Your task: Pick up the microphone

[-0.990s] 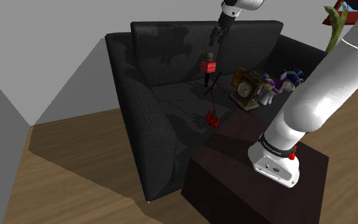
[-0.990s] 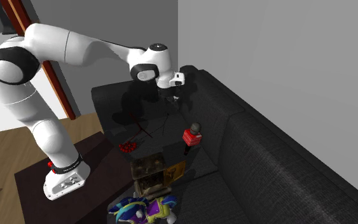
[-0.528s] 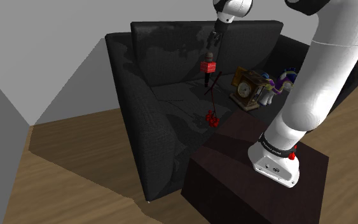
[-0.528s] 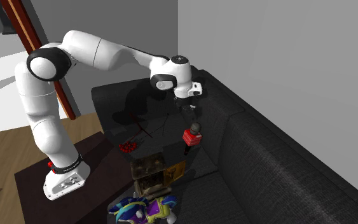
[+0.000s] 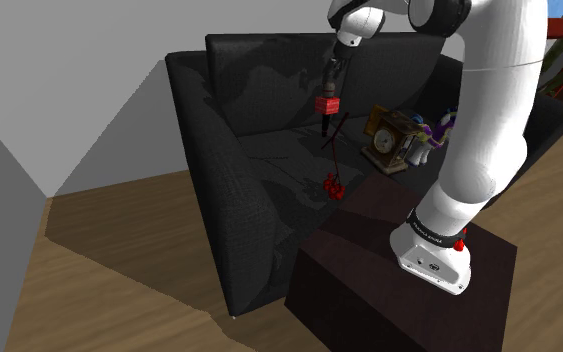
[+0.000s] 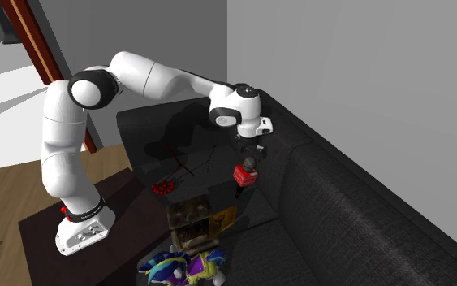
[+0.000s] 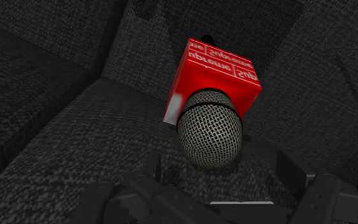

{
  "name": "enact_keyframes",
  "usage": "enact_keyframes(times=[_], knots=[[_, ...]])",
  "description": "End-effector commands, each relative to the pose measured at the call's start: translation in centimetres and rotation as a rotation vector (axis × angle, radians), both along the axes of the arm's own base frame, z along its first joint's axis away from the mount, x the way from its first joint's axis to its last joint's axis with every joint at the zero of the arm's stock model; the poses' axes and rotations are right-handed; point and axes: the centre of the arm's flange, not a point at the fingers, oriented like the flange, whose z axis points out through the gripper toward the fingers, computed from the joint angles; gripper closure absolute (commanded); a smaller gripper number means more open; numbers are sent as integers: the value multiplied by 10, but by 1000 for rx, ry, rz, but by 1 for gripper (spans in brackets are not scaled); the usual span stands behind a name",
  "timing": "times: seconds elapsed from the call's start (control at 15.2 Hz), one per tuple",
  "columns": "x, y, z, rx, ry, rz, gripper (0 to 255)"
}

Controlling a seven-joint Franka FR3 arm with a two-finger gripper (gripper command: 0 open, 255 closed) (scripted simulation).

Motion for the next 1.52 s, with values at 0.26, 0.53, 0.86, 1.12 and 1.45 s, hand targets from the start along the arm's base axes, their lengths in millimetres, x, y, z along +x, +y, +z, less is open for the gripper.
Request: enact_keyframes(times=[0.26, 0.53, 0.86, 1.12, 1.45], knots=[[2, -1, -29, 0, 0, 1, 0], [1, -1, -29, 0, 0, 1, 255], [1, -1, -29, 0, 0, 1, 255], [2, -1, -19, 0, 0, 1, 255], [2, -1, 8, 0, 0, 1, 255]])
